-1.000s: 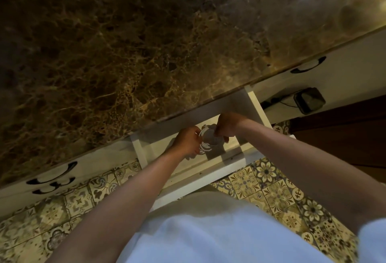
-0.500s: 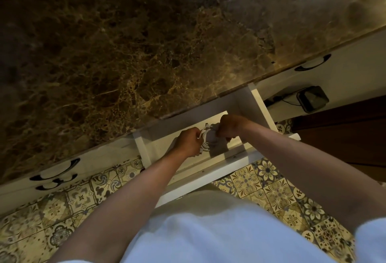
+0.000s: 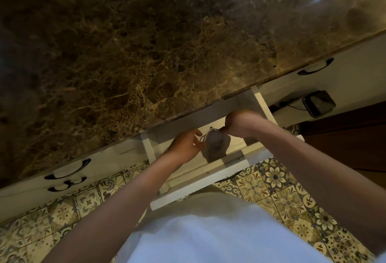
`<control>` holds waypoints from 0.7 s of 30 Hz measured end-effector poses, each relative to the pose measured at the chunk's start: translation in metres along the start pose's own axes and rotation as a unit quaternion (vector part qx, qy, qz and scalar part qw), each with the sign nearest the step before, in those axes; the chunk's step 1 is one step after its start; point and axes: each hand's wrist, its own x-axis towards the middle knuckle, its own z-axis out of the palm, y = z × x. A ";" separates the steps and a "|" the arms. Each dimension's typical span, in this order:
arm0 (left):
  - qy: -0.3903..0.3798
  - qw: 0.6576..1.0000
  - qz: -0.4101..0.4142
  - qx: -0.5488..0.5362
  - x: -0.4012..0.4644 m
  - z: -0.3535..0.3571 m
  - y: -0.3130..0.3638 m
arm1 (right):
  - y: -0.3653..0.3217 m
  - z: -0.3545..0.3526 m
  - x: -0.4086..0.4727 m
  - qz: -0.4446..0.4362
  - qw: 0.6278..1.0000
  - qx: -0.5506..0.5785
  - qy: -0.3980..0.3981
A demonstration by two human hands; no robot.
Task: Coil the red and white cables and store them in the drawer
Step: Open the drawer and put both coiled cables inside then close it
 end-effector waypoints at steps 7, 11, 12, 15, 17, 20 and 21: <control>0.029 0.994 0.109 -0.008 -0.065 -0.047 0.025 | -0.025 -0.041 -0.064 -0.155 0.981 0.101 0.054; 0.104 0.978 0.167 -0.070 -0.106 -0.080 0.025 | -0.046 -0.057 -0.084 -0.257 0.932 0.218 0.130; 0.128 0.973 0.173 -0.086 -0.116 -0.090 0.024 | -0.054 -0.059 -0.086 -0.279 0.917 0.244 0.146; 0.206 0.954 0.175 -0.127 -0.143 -0.120 0.011 | -0.082 -0.065 -0.084 -0.324 0.881 0.287 0.190; 0.258 0.939 0.164 -0.156 -0.157 -0.140 -0.004 | -0.106 -0.069 -0.081 -0.352 0.861 0.302 0.207; 0.334 0.915 0.140 -0.180 -0.177 -0.166 -0.036 | -0.149 -0.071 -0.077 -0.398 0.834 0.314 0.218; 0.358 0.906 0.128 -0.186 -0.184 -0.174 -0.047 | -0.164 -0.072 -0.075 -0.407 0.830 0.315 0.216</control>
